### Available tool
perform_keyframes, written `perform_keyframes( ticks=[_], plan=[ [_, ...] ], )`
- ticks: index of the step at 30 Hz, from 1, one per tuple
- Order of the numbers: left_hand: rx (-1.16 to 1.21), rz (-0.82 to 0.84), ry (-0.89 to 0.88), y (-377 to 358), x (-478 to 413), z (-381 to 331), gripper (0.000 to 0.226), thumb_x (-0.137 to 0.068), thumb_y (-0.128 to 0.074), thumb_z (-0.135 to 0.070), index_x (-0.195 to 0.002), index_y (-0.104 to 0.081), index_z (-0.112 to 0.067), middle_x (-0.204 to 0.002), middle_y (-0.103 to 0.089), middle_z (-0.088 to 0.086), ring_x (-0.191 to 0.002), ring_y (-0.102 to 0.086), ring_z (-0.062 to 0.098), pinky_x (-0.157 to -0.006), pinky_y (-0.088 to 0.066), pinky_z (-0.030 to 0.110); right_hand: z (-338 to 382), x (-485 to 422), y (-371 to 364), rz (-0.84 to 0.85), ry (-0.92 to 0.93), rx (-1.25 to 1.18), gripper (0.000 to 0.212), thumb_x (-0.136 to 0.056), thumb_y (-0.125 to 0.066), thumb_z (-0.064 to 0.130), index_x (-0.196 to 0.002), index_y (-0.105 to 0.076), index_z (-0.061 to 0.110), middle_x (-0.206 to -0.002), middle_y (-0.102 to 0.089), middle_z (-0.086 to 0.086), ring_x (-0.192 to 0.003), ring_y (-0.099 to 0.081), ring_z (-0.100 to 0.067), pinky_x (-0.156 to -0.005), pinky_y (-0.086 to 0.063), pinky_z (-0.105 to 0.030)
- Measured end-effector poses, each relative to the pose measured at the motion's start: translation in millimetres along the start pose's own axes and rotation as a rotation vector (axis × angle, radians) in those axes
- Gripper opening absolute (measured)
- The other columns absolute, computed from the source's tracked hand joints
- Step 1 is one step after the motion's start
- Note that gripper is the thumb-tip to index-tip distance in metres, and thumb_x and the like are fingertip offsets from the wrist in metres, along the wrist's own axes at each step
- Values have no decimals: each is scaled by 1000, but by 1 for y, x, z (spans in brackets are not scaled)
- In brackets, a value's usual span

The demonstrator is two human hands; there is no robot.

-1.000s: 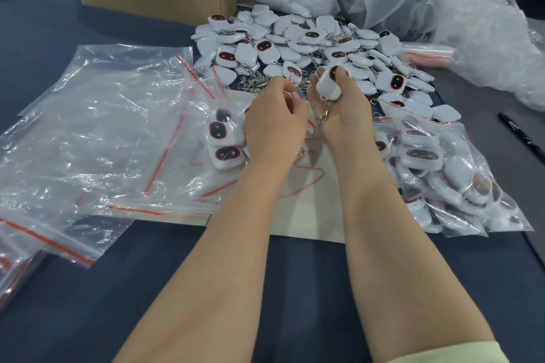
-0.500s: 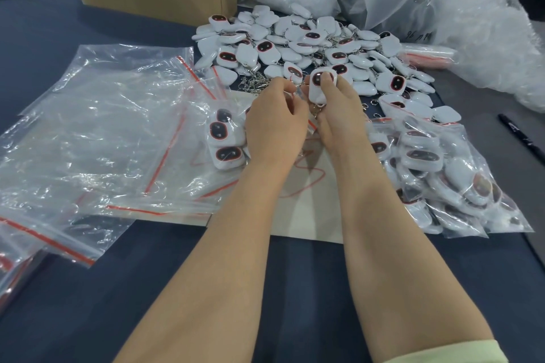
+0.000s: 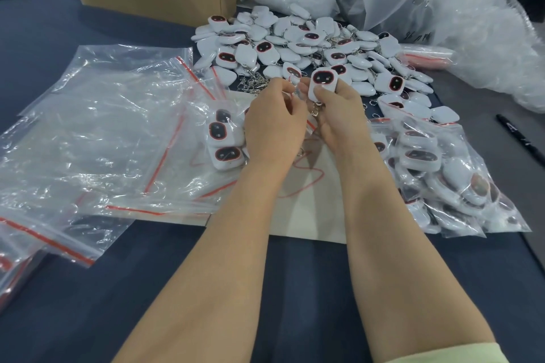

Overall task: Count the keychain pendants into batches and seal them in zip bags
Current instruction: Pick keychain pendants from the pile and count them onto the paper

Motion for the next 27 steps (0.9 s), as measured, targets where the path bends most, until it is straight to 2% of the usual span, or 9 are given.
perform_keyframes(
  ticks=[5,10,13,15,17,20,23,25,27],
  plan=[
    [14,-4,6,1,-1,0,15,-90,-52,-21,-102,-59,-17,-88,-65,-2,-84,-60,21,-79,-49,38,16,3,-6,-1,49,67,21,-96,-48,-1,-117,-44,2,-104,-64,-10,-93,-66,-16,-85,-56,-25],
    [56,-13,6,4,-1,-5,15,-92,-53,-22,-103,-59,-14,-84,-60,-6,-87,-60,21,-81,-48,35,45,11,-22,10,157,576,22,-90,-64,22,-100,-52,6,-93,-57,-9,-80,-56,-19,-81,-52,-43],
    [157,-51,55,9,-2,-2,13,-90,-54,-17,-102,-58,-15,-74,-55,-13,-80,-59,16,-77,-47,30,50,16,-23,49,126,799,31,-86,-69,26,-101,-46,11,-91,-60,-10,-68,-57,-17,-61,-48,-32],
    [216,-102,63,14,-2,-2,14,-89,-54,-14,-103,-56,-15,-69,-52,-16,-68,-53,3,-68,-43,21,52,21,-23,69,97,892,31,-84,-71,25,-97,-47,9,-87,-61,-11,-66,-58,-18,-63,-53,-35],
    [250,-138,36,19,-1,-6,14,-89,-54,-12,-103,-55,-15,-66,-52,-15,-63,-51,0,-63,-41,19,55,24,-27,129,100,958,18,-85,-69,20,-86,-56,7,-71,-62,-9,-58,-57,-17,-62,-55,-31],
    [267,-160,-47,22,3,-17,13,-88,-54,-12,-101,-57,-15,-75,-60,-7,-73,-57,17,-71,-48,31,53,28,-34,283,65,930,12,-88,-58,7,-84,-69,8,-66,-65,-6,-54,-60,-11,-63,-57,-23],
    [240,-162,-131,21,5,-26,17,-88,-53,-11,-103,-60,-11,-86,-64,2,-79,-59,21,-72,-50,37,48,28,-37,358,30,829,25,-89,-51,-1,-86,-69,15,-82,-70,-10,-72,-67,-18,-79,-59,-31],
    [239,-168,-153,21,6,-27,17,-89,-52,-11,-103,-60,-10,-88,-64,4,-79,-60,22,-72,-50,38,45,26,-38,370,7,686,24,-89,-51,-3,-83,-65,15,-77,-70,-7,-70,-66,-16,-76,-59,-28],
    [248,-201,-158,24,6,-25,16,-88,-52,-12,-102,-61,-10,-88,-65,5,-78,-60,21,-72,-50,38,33,32,-46,510,-75,592,26,-93,-44,-5,-86,-64,10,-73,-68,-3,-68,-64,-12,-70,-57,-23]
  ],
)
Point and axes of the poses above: each hand's wrist, its own x-axis away from the middle knuckle, its own y-axis out of the back of the hand, z = x × y, the point moved 8 cm from there along -x, towards the middle knuckle
